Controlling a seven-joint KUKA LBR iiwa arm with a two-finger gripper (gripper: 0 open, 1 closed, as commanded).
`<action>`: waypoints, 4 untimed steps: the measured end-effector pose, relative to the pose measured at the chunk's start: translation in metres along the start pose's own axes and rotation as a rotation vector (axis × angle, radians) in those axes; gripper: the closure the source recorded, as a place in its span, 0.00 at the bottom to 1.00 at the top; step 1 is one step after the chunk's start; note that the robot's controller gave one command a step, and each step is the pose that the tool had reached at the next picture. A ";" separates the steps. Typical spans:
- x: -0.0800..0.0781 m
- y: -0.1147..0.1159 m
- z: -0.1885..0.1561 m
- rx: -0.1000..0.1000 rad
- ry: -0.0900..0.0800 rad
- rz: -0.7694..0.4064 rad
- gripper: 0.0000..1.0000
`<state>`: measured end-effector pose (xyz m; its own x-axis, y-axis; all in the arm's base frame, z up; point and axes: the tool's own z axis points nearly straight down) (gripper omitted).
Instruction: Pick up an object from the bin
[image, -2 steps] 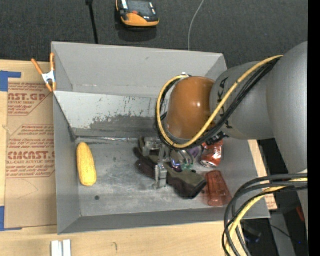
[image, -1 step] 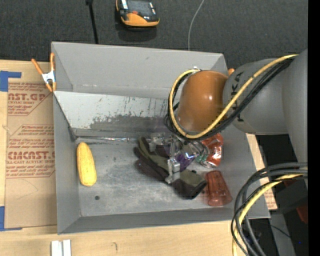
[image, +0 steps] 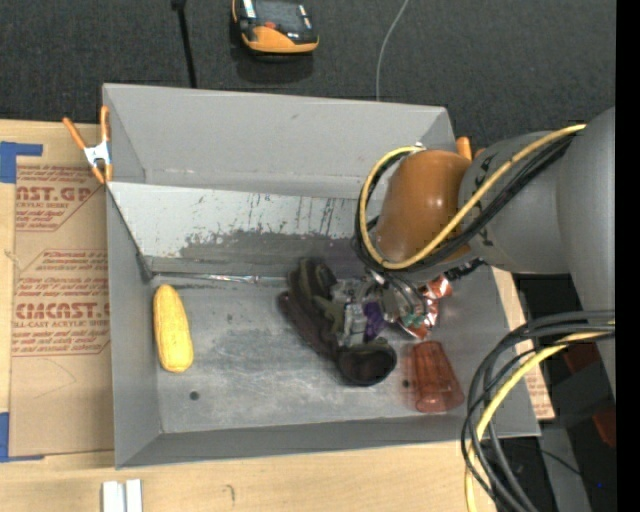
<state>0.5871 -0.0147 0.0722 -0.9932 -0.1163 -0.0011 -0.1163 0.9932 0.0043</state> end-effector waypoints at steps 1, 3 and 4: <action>0.000 0.000 0.000 0.000 0.000 0.000 1.00; -0.003 0.005 -0.106 0.004 0.000 -0.030 1.00; -0.004 0.006 -0.115 0.005 -0.004 -0.036 1.00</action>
Offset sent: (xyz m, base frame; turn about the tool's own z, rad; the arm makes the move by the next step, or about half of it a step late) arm -0.0066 -0.0023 0.1166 0.0114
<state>0.5905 -0.0092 0.1872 -0.9884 -0.1519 -0.0048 -0.1519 0.9884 -0.0004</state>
